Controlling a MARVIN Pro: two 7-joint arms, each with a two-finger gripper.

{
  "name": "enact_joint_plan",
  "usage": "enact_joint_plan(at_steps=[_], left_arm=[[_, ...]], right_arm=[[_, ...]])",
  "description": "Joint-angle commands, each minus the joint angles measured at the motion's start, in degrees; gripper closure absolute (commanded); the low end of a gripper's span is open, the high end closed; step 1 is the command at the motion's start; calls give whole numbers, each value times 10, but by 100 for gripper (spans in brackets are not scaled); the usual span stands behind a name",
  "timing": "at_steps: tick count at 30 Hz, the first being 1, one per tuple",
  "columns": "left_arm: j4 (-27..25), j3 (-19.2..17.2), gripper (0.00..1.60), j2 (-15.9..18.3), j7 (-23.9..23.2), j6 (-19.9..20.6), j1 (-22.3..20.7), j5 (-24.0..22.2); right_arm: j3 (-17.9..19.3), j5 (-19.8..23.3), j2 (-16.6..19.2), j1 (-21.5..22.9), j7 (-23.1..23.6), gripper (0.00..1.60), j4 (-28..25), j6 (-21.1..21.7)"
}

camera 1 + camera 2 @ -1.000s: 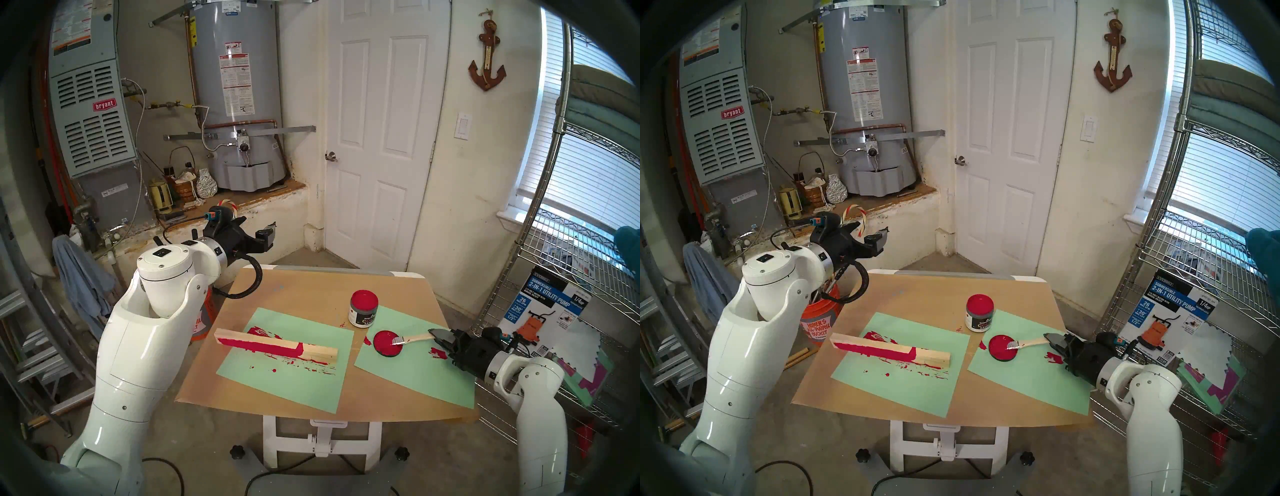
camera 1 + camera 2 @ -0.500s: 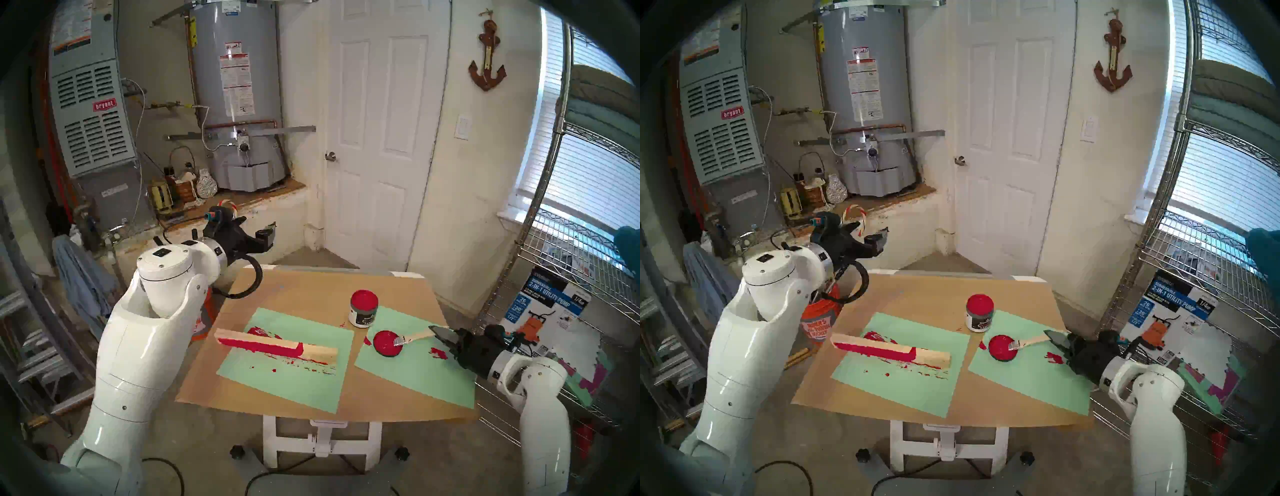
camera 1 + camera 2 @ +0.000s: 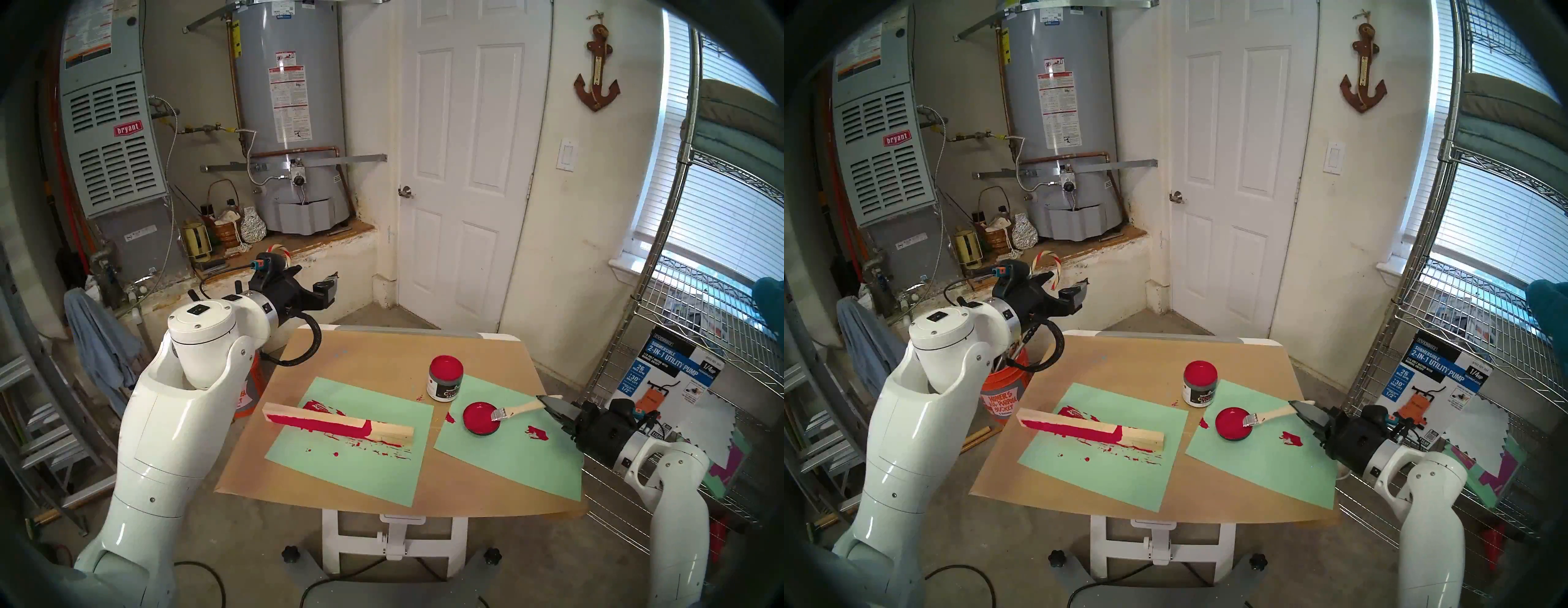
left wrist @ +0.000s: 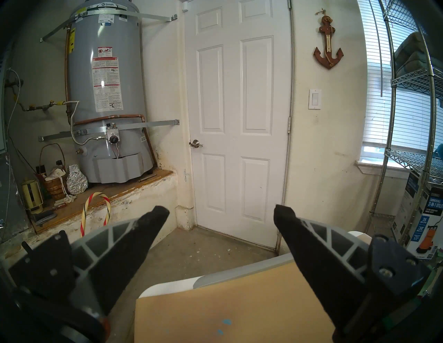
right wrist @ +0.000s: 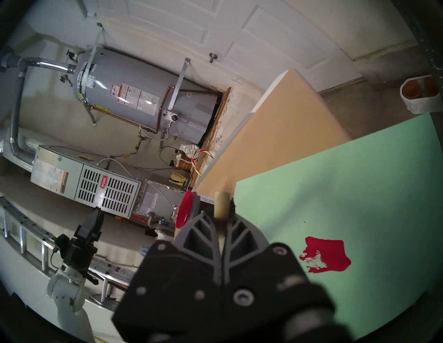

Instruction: Pick up brush, dip the brush into paint, and paint the wood

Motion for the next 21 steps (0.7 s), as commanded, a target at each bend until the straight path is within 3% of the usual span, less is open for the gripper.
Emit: enact_joint_plan(at_steps=[1, 2, 9, 11, 13, 15, 18, 21], left_arm=[[-11, -2, 0, 0, 1, -1, -7, 0], [-11, -2, 0, 0, 1, -1, -7, 0], [-11, -2, 0, 0, 1, -1, -7, 0], [-11, -2, 0, 0, 1, -1, -7, 0], [-11, -2, 0, 0, 1, -1, -7, 0], [-11, -2, 0, 0, 1, -1, -7, 0], [-11, -2, 0, 0, 1, -1, -7, 0], [-11, -2, 0, 0, 1, -1, -7, 0]], right_arm=[[-8, -21, 16, 9, 0, 160, -15, -11], [-11, -37, 20, 5, 12, 160, -16, -30], [-20, -59, 17, 4, 19, 160, 2, -47], [-26, -82, 18, -2, 26, 160, 0, -72], [-26, -136, 6, -12, 35, 160, -20, -104], [-25, -135, 3, -13, 42, 160, -18, -104], [-23, -126, 6, -24, 71, 160, -18, -138], [-7, -100, 3, -19, 88, 160, -15, -115]])
